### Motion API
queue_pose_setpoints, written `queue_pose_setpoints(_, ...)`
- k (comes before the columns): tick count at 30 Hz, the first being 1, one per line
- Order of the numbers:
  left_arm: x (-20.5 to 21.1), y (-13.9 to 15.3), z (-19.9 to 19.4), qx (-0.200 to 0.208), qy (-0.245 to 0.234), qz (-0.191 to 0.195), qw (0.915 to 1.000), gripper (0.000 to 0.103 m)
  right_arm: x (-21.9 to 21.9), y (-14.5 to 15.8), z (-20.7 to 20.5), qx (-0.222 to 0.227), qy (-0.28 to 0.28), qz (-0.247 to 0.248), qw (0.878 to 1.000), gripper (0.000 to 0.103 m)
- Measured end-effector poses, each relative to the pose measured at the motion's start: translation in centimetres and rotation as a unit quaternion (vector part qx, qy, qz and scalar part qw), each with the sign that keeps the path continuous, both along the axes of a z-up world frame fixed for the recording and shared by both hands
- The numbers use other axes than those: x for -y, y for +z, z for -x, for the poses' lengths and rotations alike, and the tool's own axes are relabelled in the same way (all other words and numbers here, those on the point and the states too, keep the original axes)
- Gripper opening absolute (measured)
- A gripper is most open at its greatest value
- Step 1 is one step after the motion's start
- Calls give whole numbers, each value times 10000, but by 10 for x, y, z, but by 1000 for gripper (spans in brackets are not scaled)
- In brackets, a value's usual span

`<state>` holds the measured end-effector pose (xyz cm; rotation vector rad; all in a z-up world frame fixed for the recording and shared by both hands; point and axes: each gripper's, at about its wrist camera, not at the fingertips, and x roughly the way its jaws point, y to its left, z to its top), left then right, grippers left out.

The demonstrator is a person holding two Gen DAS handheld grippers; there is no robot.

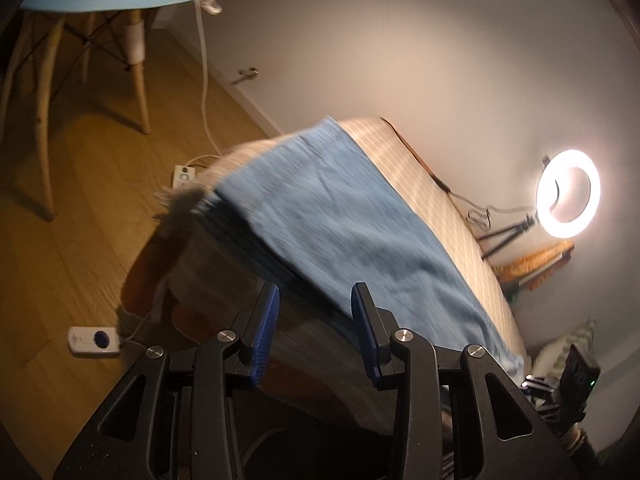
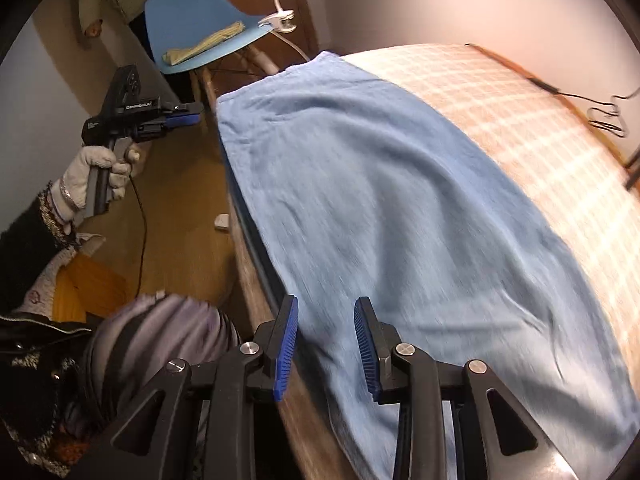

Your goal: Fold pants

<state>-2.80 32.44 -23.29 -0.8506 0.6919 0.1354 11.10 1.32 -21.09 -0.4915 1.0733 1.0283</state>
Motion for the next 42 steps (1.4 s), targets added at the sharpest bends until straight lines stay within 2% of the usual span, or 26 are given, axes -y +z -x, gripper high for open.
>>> queue_pose_setpoints(1, -3, -2, 0, 23, 45, 78, 10000, 38, -6, -3, -2, 7, 58, 25, 10000, 30)
queue_pose_setpoints(2, -9, -5, 1, 42, 139, 179, 9997, 45, -12, -6, -5, -4, 49, 40, 10000, 31)
queue_pose_setpoints(4, -17, -10, 3, 115, 346, 289, 9989, 52, -20, -14, -13, -270, 0, 104, 9996, 31)
queue_pose_setpoints(7, -25, -15, 3, 272, 420, 425, 9978, 52, -27, -28, -14, -395, 92, 466, 9981, 32)
queue_pose_setpoints(9, -28, -21, 2, 292, 406, 555, 9972, 52, -24, -27, -8, -314, 193, 561, 9977, 32)
queue_pose_setpoints(12, -34, -31, 3, 290, 551, 801, 9948, 59, -24, -19, -7, -234, 177, 585, 9979, 31)
queue_pose_setpoints(16, -45, -43, 4, 425, 825, 1322, 9869, 60, -12, 4, -13, -111, -199, 283, 9993, 34)
queue_pose_setpoints(28, -54, -57, -1, 645, 1076, 1600, 9791, 60, 13, 32, -17, 102, -658, 64, 9978, 37)
queue_pose_setpoints(30, -54, -58, -2, 747, 1112, 1637, 9774, 60, 19, 35, -15, 136, -654, 97, 9977, 37)
queue_pose_setpoints(33, -55, -56, 1, 1047, 1211, 1818, 9702, 58, 21, 36, -14, 198, -661, 152, 9975, 37)
queue_pose_setpoints(35, -53, -48, 3, 1261, 1222, 1795, 9680, 57, 22, 36, -14, 231, -714, 170, 9970, 37)
queue_pose_setpoints(37, -50, -36, 2, 1366, 1122, 1592, 9713, 58, 24, 38, -15, 245, -788, 153, 9965, 37)
queue_pose_setpoints(40, -46, -25, -6, 1276, 917, 1202, 9802, 58, 23, 37, -17, 279, -854, 156, 9958, 37)
queue_pose_setpoints(42, -45, -26, -12, 1123, 838, 1093, 9841, 57, 22, 36, -17, 284, -874, 156, 9956, 37)
